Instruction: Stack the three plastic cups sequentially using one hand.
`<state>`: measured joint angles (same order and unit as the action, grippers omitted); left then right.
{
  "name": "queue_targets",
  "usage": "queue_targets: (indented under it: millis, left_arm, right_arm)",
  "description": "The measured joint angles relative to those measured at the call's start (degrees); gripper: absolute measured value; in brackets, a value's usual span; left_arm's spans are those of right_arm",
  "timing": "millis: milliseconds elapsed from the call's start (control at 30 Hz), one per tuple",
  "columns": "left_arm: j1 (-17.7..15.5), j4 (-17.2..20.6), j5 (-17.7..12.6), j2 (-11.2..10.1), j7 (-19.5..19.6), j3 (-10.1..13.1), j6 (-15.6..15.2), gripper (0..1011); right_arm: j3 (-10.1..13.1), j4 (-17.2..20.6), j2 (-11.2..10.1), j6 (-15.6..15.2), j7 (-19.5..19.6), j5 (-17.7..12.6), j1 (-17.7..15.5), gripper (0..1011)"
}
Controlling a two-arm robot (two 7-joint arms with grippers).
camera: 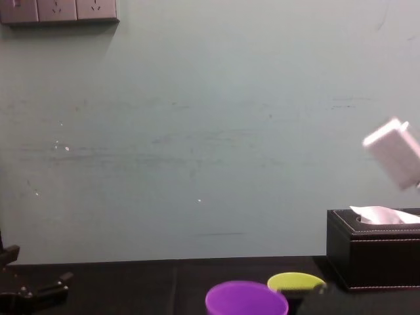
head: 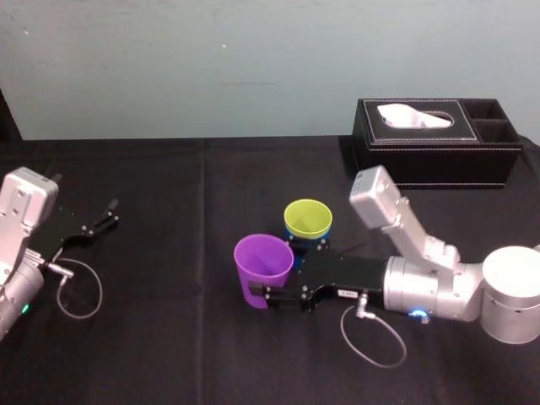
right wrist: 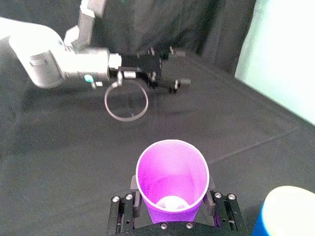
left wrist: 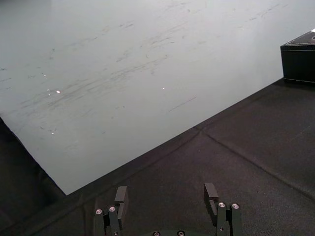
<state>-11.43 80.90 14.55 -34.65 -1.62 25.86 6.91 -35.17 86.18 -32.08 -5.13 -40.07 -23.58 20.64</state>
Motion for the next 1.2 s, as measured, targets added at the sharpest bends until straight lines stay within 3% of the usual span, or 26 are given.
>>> queue_targets:
  millis: [233,500,700,733,900,1200]
  left_arm:
    - [0.0,0.0,0.0,0.0,0.0,0.0,0.0,1011]
    - [0.0,0.0,0.0,0.0,0.0,0.0,0.0,1011]
    - [0.0,0.0,0.0,0.0,0.0,0.0,0.0,1011]
    - [0.0,0.0,0.0,0.0,0.0,0.0,0.0,1011]
    - [0.0,0.0,0.0,0.0,0.0,0.0,0.0,1011]
    - [0.0,0.0,0.0,0.0,0.0,0.0,0.0,1012]
  right_arm:
    - [2.6,5.0,-2.7,-0.8,0.3,-3.4,-1.2,735]
    - [5.0,8.5,-4.8,-1.7,3.5,-4.6,-1.9,735]
    - [5.7,8.0,-4.5,-2.5,4.8,-5.3,-1.5,734]
    - [5.9,3.9,-2.5,-4.1,7.2,-5.2,1.1,734]
    - [6.1,1.1,-1.4,-4.0,7.4,-4.8,2.8,735]
    - [6.3,0.9,-1.4,-3.6,7.0,-4.9,3.0,734]
